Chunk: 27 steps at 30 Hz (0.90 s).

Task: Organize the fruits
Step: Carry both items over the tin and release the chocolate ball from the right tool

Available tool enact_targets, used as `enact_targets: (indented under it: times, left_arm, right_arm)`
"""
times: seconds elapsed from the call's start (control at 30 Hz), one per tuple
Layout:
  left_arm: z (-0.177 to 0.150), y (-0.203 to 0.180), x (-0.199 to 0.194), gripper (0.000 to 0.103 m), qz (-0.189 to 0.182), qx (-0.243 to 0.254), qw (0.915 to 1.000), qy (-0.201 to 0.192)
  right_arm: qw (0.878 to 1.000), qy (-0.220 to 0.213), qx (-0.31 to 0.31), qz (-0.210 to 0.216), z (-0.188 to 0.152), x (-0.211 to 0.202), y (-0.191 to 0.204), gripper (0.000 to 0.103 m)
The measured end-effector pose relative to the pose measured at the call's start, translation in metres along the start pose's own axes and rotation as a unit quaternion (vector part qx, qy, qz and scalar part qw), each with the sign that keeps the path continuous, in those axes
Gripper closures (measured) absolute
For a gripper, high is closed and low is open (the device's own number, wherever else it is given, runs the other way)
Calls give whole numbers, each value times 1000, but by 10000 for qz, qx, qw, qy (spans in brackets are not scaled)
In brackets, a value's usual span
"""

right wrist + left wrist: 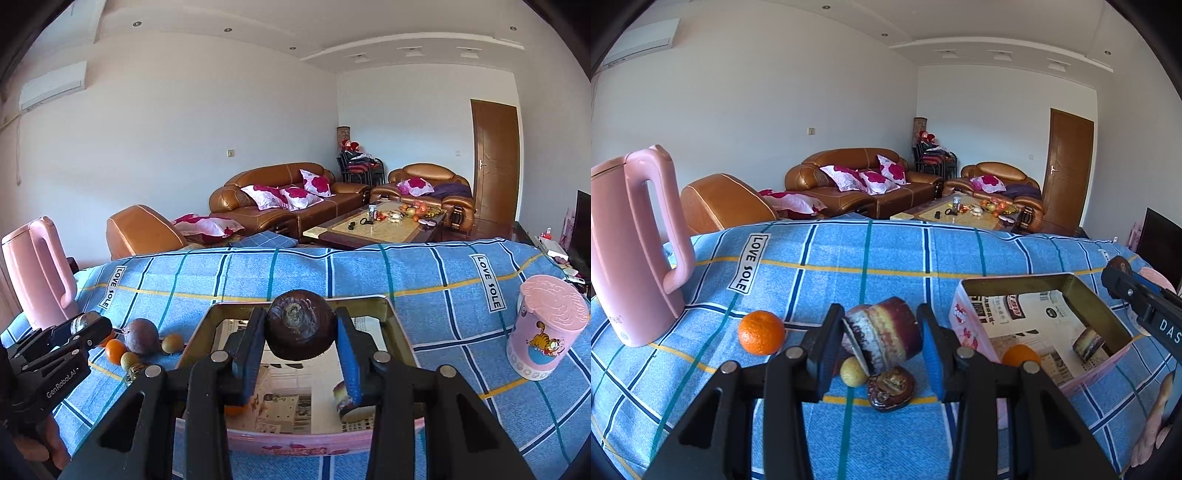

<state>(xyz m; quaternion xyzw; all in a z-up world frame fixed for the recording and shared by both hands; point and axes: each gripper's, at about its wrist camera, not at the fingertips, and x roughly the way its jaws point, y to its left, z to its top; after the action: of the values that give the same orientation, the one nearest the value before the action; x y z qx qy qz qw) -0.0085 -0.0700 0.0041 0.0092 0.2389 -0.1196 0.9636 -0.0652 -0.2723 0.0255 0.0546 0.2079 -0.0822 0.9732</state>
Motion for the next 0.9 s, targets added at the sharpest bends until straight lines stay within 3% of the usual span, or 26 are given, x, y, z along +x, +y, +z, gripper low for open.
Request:
enact_targets:
  times: [0.53,0.67,0.9]
  left_arm:
    - [12,-83,14,61,-641,364,9973,14]
    - [12,-109,22,61,-852,454,9951,196]
    - [4,-142,34,61,-858,663,9929,491]
  right_arm:
    - [9983,88,360,-451,8,6,-68,64]
    - [9984,262,290,-416,7,18,-71,64]
    - [9985,501,-8,-224,2,32,-60,63]
